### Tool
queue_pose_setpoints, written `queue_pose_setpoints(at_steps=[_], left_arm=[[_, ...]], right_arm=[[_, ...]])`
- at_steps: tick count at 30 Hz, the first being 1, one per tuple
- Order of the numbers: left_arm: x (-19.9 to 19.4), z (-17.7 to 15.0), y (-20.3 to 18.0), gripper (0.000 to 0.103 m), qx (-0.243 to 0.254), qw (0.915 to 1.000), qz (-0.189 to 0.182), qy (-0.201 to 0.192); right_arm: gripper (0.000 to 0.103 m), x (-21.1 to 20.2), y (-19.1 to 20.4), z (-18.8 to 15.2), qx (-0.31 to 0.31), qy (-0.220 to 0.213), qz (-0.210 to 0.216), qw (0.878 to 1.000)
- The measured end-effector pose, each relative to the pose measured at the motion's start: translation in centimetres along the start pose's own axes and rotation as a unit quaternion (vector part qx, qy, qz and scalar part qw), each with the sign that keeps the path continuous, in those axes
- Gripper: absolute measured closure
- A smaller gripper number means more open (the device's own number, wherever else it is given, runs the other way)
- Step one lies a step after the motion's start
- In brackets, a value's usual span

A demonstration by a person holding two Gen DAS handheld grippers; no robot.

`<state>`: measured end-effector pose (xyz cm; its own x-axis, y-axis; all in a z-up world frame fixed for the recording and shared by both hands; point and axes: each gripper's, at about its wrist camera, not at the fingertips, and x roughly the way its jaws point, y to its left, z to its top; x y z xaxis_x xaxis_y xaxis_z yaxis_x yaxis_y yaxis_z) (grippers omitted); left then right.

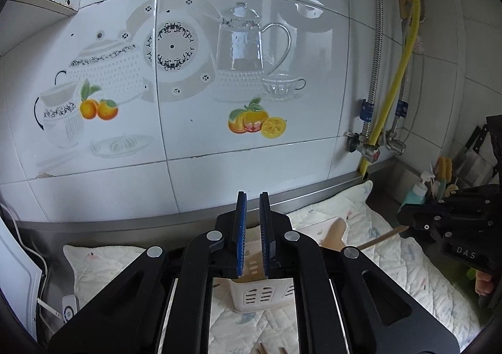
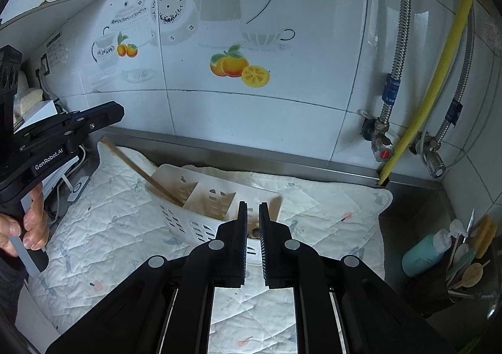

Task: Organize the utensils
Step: 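Lift both chopsticks upright into the white holder while both grippers open to release, then withdraw both open grippers from the holder back toward the chopsticks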

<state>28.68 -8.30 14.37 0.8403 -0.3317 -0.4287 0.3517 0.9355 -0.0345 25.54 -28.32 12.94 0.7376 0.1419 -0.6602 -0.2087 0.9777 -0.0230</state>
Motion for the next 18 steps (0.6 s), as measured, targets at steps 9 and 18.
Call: queue_pose_setpoints(at_steps=[9, 18], left_arm=[[-4.6, -0.8, -0.3, 0.079, 0.008, 0.9998, 0.006, -0.019], [-9.7, -6.7, -0.1, 0.075, 0.0, 0.9999, 0.001, 0.013]], right_arm=[[0.085, -4.6, 0.2, -1.6, 0.011, -0.038, 0.002, 0.999], [0.081, -10.5, 4.4, -8.4, -0.009, -0.073, 0.02, 0.997]])
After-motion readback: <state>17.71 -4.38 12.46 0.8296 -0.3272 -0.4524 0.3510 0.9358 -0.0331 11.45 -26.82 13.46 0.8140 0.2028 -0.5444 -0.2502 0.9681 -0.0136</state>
